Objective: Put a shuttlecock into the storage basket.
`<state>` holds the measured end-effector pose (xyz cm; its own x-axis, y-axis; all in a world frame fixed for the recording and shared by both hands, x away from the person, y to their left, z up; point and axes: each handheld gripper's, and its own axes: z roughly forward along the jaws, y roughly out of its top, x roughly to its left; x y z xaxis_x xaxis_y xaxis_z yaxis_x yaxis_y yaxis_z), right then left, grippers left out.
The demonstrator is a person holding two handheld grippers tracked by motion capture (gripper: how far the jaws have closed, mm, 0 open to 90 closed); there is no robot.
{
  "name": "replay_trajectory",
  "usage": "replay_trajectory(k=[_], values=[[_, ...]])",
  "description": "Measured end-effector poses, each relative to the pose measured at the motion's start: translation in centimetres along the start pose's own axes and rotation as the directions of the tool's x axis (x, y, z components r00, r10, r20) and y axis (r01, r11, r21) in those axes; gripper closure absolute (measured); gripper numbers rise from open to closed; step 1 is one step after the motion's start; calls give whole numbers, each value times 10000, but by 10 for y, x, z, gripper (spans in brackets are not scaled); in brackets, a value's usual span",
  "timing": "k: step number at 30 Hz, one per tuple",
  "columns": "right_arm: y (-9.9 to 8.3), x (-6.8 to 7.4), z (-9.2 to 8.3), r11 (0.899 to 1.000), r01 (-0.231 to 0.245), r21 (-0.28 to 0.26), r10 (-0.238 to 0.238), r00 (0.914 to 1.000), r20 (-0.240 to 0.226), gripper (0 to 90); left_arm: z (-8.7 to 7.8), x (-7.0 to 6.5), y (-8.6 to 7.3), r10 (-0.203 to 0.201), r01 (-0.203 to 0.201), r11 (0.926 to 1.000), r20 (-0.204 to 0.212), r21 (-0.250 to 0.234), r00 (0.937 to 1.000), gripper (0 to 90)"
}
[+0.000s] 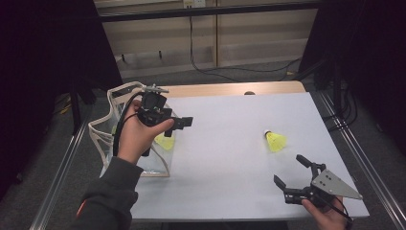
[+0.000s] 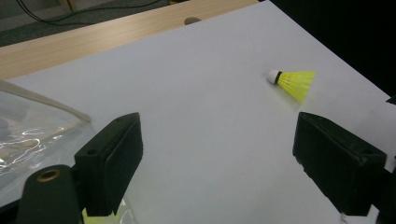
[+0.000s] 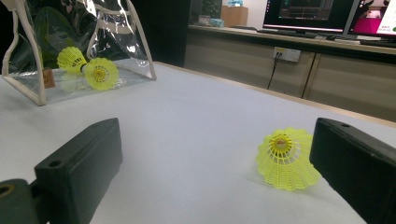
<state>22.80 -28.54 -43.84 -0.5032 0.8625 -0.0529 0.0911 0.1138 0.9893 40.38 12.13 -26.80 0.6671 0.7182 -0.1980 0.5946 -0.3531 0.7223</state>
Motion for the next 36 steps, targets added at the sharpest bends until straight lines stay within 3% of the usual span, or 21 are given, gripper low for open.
replay_trajectory(k=[10, 36], values=[[0, 0, 0, 10000, 19, -6, -19, 10000, -2, 23, 13, -4, -6, 13, -12, 10000, 73, -63, 10000, 151], [0, 0, 1, 10000, 18, -10, -18, 10000, -21, 23, 44, -22, -18, 140, -122, 9996, 739, -249, 9972, 138]])
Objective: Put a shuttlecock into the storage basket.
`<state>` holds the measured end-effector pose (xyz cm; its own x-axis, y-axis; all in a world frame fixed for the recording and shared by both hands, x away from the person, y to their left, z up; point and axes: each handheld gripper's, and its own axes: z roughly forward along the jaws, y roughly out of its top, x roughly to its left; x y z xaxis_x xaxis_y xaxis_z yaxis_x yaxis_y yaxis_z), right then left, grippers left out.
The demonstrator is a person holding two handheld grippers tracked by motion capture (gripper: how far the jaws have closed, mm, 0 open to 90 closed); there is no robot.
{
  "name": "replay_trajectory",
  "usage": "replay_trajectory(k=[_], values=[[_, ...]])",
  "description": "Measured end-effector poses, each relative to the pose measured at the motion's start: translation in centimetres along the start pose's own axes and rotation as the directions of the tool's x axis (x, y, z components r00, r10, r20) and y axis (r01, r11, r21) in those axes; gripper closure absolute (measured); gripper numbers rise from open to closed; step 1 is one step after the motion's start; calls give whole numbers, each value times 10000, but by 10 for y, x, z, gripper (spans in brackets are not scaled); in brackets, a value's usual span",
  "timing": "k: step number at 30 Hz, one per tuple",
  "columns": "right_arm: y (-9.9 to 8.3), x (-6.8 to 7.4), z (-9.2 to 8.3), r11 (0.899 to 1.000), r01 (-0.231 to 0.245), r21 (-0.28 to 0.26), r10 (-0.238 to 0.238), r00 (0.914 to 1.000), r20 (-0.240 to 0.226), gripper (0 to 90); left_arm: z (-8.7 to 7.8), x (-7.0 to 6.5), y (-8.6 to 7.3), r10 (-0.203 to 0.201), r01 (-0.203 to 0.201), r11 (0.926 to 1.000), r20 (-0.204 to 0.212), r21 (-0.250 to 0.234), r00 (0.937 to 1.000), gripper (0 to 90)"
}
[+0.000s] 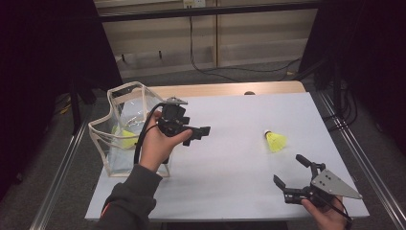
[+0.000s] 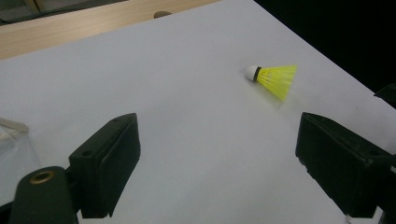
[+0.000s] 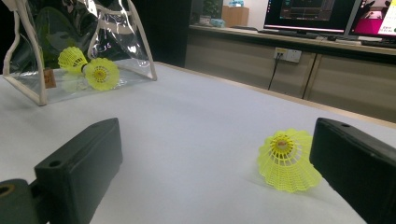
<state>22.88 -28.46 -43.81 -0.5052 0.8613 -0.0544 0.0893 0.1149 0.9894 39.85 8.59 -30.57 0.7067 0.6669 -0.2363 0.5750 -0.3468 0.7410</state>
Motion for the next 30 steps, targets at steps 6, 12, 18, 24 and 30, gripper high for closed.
replay_trajectory(k=[6, 12, 18, 24, 30], values=[[0, 1, 0, 10000, 8, 24, -8, 10000, -58, 23, 7, -4, -4, 16, -16, 10000, 82, 32, 10000, 119], [0, 0, 0, 10000, 13, -15, -13, 10000, -39, 23, 13, -9, -6, 112, -112, 9999, 154, -32, 9998, 99], [0, 0, 0, 10000, -7, -33, 7, 10000, -40, 23, 20, -12, -8, 245, -246, 9997, 254, 7, 9994, 76], [0, 0, 0, 10000, -31, -27, 31, 10000, -5, 23, 26, -15, -11, 255, -254, 9997, 347, -39, 9991, 62], [0, -1, 0, 10000, -29, -13, 29, 10000, -9, 23, 34, -17, -15, 276, -270, 9995, 483, -137, 9985, 41]])
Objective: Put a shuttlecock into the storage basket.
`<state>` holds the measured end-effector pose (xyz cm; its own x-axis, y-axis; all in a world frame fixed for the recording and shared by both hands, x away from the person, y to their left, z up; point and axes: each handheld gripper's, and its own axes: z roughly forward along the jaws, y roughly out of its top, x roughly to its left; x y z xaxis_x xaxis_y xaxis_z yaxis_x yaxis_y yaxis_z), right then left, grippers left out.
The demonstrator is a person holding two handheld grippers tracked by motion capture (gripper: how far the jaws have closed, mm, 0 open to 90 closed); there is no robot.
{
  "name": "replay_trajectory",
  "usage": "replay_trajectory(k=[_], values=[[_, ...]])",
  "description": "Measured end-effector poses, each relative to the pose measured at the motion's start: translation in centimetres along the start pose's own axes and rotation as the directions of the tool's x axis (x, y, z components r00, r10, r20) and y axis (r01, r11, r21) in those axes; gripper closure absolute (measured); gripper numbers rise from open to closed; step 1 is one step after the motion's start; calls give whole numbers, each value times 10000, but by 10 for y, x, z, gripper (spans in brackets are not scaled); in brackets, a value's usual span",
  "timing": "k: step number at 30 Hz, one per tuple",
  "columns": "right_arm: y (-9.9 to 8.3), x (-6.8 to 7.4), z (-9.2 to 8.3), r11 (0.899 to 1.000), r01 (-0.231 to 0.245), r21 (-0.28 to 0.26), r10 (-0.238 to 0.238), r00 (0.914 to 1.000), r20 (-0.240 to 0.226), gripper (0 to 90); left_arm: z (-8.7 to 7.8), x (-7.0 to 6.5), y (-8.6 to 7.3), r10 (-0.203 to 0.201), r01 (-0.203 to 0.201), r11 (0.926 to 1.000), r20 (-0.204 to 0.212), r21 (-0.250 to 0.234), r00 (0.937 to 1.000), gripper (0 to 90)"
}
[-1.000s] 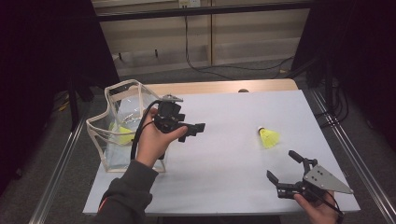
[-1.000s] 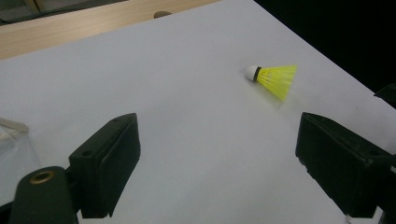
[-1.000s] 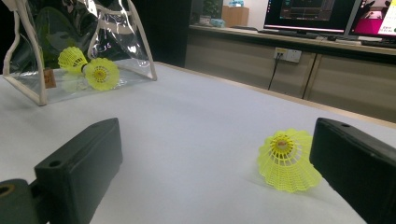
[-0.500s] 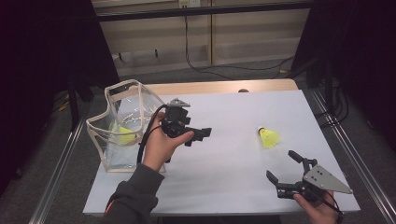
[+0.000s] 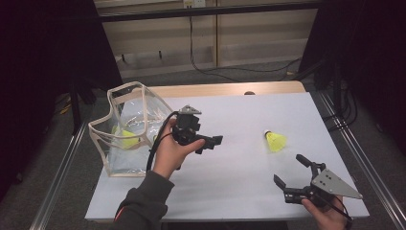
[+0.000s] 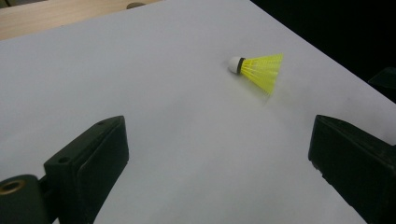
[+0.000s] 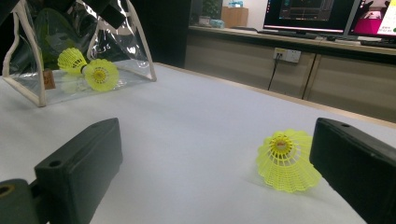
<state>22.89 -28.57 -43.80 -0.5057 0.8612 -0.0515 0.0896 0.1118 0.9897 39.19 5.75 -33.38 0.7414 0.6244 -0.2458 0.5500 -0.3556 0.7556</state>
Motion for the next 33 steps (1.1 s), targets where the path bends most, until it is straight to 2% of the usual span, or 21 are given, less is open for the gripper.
replay_trajectory(k=[4, 11, 17, 23, 30, 33], values=[[-1, -1, 0, 10000, 16, 2, -16, 10000, 43, 23, 4, -1, -1, -104, 106, 9999, 159, -134, 9998, 30], [-1, -2, -2, 10000, -50, 23, 50, 9999, 92, 23, 7, -2, -2, -55, 62, 9997, 314, -245, 9995, 19], [-1, -2, -2, 10000, -47, 18, 47, 10000, 87, 23, 13, -5, -3, -76, 85, 9995, 278, -292, 9996, 19], [-1, -1, -2, 10000, -36, 34, 36, 10000, 89, 23, 20, -9, -5, 26, -12, 9994, 417, -344, 9991, 18], [-1, -1, -2, 10000, -26, 31, 26, 10000, 68, 23, 28, -14, -4, 235, -221, 9990, 356, -395, 9991, 20], [-1, -2, -2, 10000, -34, 30, 34, 10000, 67, 23, 30, -16, -4, 210, -194, 9989, 385, -434, 9990, 22]])
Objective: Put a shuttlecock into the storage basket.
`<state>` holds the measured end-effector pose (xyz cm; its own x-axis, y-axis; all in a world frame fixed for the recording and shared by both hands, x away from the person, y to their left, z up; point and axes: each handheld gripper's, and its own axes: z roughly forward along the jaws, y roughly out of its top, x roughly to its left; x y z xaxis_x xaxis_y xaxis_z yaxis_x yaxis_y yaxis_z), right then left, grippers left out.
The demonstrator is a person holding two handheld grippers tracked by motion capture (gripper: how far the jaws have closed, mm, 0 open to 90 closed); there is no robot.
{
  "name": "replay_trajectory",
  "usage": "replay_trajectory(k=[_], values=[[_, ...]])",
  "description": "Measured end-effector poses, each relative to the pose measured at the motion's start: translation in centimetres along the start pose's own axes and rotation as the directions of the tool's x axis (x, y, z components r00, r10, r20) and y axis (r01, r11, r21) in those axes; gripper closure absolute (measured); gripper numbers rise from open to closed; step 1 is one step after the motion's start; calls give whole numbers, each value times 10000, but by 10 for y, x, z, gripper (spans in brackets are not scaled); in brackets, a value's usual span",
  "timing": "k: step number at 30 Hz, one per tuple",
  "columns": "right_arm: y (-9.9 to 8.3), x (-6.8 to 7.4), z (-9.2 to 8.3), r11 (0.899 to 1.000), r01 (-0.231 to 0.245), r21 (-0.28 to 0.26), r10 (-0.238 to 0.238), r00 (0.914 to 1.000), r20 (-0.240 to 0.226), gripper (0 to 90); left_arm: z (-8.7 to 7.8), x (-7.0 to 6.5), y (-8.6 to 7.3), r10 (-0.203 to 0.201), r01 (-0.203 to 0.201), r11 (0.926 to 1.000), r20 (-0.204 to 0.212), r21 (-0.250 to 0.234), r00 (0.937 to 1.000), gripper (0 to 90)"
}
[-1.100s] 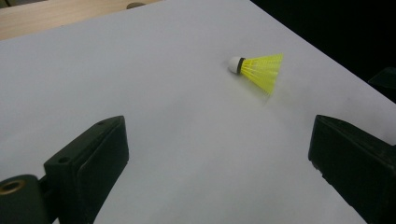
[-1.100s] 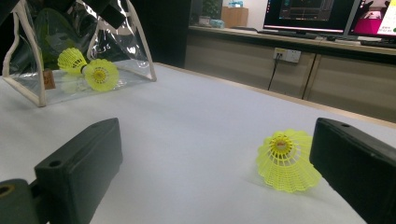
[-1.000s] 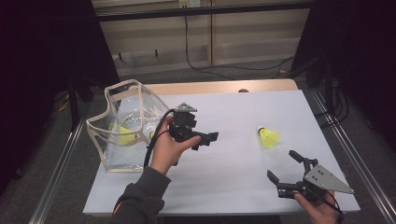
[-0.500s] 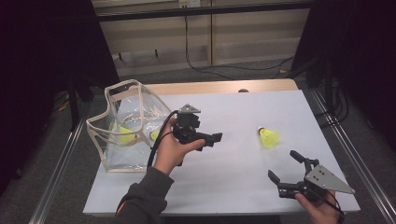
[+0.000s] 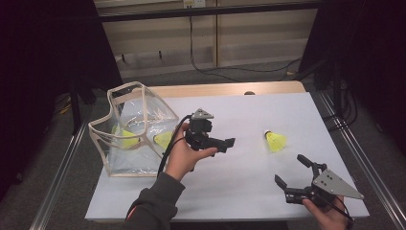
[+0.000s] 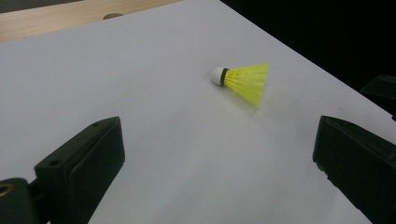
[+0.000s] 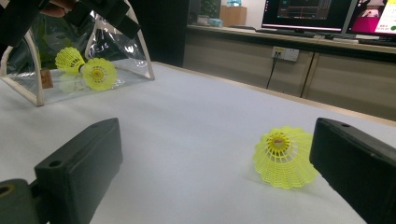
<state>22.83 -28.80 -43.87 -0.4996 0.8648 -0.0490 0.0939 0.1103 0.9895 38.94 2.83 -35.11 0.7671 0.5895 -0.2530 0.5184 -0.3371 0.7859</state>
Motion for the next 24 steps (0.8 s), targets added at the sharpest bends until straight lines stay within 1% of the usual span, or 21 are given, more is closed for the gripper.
replay_trajectory(k=[10, 13, 21, 22, 24], values=[[0, 0, 0, 10000, 5, -5, -5, 10000, 4, 23, 10, -4, -2, 3, -3, 10000, 36, -61, 10000, 31], [0, 0, -1, 10000, -1, -5, 1, 10000, 4, 23, 13, -5, -3, 95, -95, 9999, 45, -42, 9999, 35], [0, 0, -1, 10000, -2, 6, 2, 10000, 4, 24, 20, -9, -5, 144, -143, 9999, 120, -32, 9998, 41], [0, 0, -1, 10000, -5, 14, 5, 10000, 9, 24, 20, -10, -5, 168, -168, 9999, 64, -9, 9998, 42], [0, 0, -1, 10000, -9, 9, 9, 10000, 16, 24, 23, -11, -6, 203, -202, 9998, 131, -49, 9997, 42]])
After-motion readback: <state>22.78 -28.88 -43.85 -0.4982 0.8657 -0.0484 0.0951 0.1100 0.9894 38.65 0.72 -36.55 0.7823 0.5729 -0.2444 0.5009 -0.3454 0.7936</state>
